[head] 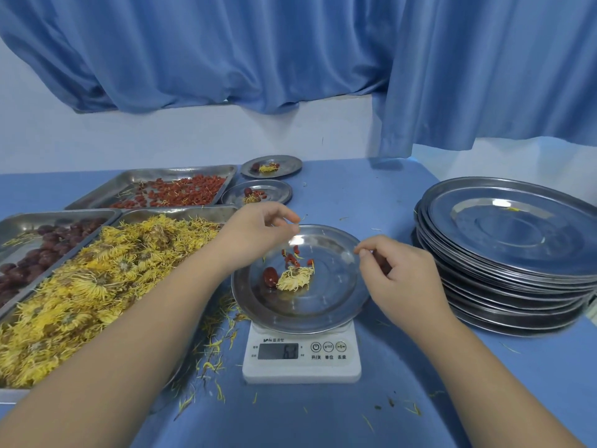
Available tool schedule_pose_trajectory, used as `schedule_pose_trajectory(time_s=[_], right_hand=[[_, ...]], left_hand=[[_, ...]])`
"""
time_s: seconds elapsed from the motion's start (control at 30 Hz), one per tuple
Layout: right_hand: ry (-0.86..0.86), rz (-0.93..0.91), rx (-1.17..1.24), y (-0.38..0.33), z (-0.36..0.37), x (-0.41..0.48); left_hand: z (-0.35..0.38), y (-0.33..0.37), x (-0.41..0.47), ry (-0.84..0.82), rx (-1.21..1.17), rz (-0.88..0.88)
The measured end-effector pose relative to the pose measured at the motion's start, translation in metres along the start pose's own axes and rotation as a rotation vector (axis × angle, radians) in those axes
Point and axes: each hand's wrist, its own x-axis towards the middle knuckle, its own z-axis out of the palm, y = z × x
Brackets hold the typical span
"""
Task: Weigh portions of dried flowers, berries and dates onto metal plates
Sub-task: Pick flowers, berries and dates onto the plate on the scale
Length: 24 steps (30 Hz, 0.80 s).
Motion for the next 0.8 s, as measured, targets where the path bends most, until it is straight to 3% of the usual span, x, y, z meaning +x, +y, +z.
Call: schedule_pose_trajectory(time_s=[0.1, 0.3, 0.4, 0.53, 0.7, 0.8], right_hand=[[-0.003, 0.000, -0.001, 0.000, -0.001, 0.001], [-0.005, 0.013, 0.030, 0.001, 0.000, 0.000], [-0.013, 0.007, 0.023, 0.002, 0.002, 0.000], [-0.016, -0.003, 0.027, 0.002, 0.003, -0.001], [-0.014, -0.003, 0.036, 0.001, 0.003, -0.001], [-0.008, -0.007, 0.040, 0.000, 0.002, -0.001]], left_hand=[[-0.003, 0.000, -0.002, 0.035, -0.107, -0.044], [-0.015, -0.011, -0.020, 0.045, -0.692, -0.177], [-0.017, -0.019, -0.029, 0.111, -0.824, -0.173], [-0.010, -0.026, -0.036, 0.207, -0.721, -0.131], [-0.003, -0.020, -0.032, 0.254, -0.217, -0.042], [-0.005, -0.008, -0.022, 0.216, -0.084, -0.002]])
